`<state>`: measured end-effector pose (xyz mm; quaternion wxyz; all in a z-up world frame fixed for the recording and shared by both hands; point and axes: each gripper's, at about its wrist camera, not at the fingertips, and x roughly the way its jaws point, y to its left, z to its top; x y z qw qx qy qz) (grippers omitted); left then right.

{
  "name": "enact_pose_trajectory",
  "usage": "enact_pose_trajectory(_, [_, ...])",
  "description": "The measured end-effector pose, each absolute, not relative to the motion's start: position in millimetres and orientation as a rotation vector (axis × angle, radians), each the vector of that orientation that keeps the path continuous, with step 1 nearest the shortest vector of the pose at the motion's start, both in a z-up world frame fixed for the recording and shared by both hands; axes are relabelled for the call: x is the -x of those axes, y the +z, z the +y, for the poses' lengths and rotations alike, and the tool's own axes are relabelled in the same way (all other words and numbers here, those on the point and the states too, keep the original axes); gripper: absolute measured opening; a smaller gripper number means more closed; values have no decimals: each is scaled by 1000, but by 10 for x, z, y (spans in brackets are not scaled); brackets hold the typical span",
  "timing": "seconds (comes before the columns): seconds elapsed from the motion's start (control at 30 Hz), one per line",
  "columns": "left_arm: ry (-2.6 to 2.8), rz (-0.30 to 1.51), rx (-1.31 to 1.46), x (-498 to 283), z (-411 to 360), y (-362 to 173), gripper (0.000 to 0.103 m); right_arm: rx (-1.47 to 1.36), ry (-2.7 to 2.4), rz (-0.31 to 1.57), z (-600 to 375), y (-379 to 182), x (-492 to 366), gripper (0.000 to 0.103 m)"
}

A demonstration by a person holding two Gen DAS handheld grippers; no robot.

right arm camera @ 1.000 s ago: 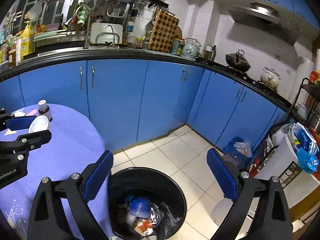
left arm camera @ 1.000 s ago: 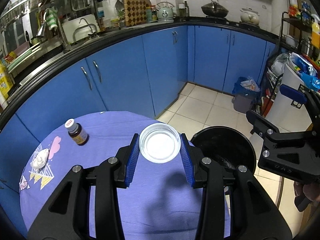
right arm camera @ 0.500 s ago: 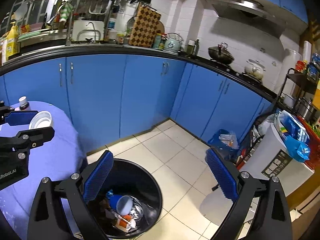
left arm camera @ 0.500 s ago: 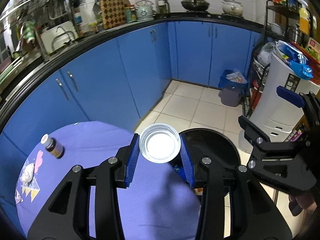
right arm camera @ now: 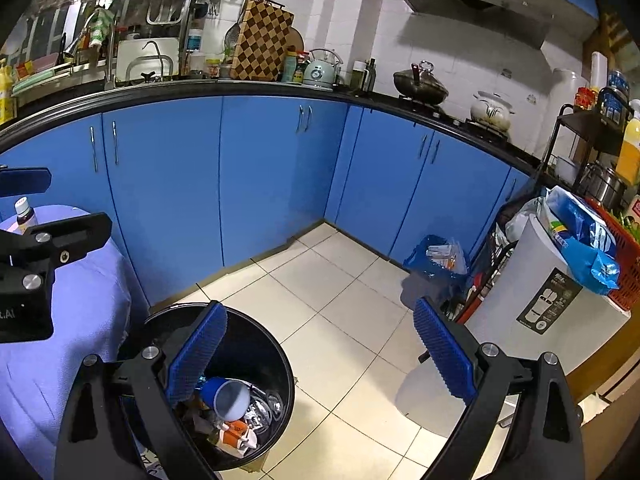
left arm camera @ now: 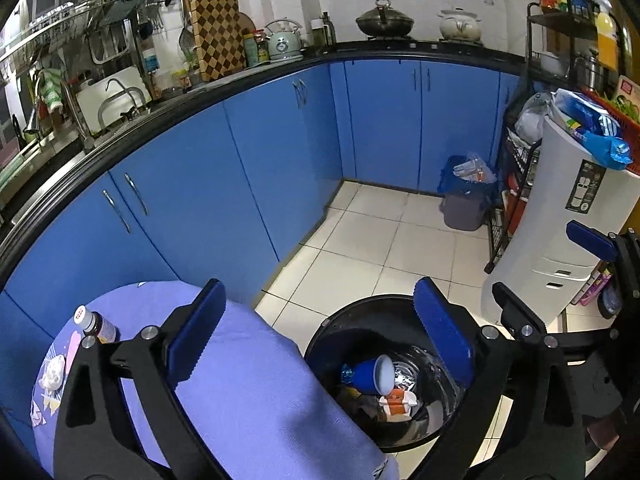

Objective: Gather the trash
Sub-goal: 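Move both tools back over the table, then grasp the white tissue with left tool while right tool grasps the brown bottle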

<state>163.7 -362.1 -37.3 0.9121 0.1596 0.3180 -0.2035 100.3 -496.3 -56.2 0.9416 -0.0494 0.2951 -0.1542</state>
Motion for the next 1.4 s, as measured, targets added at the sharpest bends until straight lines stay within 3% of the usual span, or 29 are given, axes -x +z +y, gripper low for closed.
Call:
enact_pose_trajectory(0.5, [-306, 679, -273, -1750, -2807, -405, 94, 124, -188, 602, -4324, -484, -1241, 92])
enact_pose_trajectory(0.97, [-55, 708, -159, -1915, -1199, -439, 94, 185, 109, 614, -2851, -484, -1726, 92])
enact_pose_trajectory(1.4, [117, 798, -65, -2179, 277, -849, 94, 198, 301, 699, -1680, -748, -2368, 92])
